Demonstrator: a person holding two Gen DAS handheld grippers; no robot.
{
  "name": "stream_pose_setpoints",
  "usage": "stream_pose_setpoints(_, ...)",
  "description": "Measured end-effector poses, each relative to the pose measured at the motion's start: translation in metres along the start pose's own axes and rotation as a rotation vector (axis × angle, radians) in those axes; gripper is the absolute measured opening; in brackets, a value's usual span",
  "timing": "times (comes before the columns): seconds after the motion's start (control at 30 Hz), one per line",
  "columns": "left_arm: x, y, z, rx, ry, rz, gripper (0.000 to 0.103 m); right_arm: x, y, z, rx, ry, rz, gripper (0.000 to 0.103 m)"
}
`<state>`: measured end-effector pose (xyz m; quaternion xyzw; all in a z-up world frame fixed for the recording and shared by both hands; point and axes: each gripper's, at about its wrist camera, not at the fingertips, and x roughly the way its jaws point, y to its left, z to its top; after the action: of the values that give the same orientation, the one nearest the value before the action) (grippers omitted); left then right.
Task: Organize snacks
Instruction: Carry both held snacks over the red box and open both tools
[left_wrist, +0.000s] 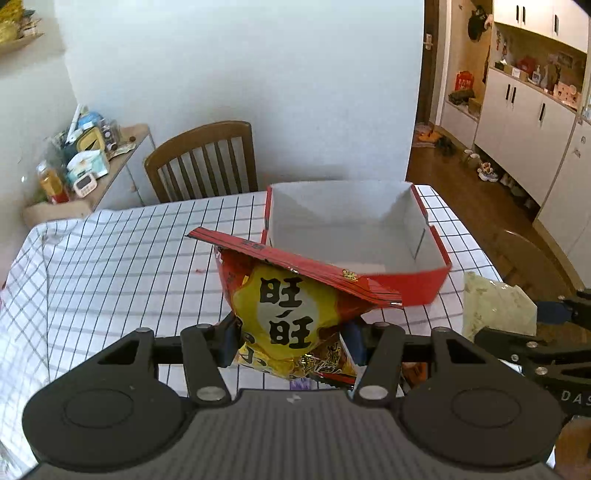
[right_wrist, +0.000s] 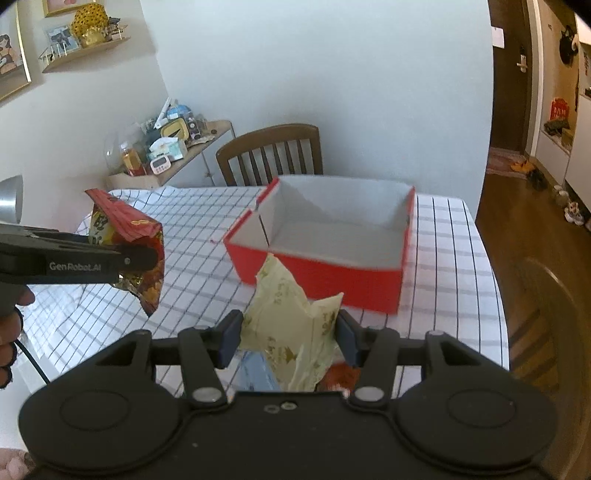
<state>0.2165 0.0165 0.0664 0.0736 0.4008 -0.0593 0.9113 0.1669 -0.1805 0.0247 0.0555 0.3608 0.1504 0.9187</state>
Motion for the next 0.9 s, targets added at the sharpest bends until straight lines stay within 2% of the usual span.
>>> stream_pose_setpoints(0.23, 0.052, 0.006, 0.043, 0.049, 0.039, -0.013, 0.055, 0.051, 0.001, 0.043, -0.008, 0.007, -0.058, 0.053)
stream_pose_setpoints(0.47, 0.111, 0.003, 0.078, 0.107, 0.080, -0.030, 0.055, 0.105, -0.008, 0.070, 0.005, 0.040, -0.137, 0.053)
stream_pose_setpoints(0.73, 0.174, -0.010, 0.106, 0.186, 0.132, -0.052, 0.055, 0.160, -0.028, 0.080, 0.044, 0.107, -0.202, 0.053)
stream_pose_setpoints(0.9, 0.207, -0.022, 0.107, 0.226, 0.168, -0.081, 0.055, 0.188, -0.039, 0.076, 0.055, 0.161, -0.238, 0.053)
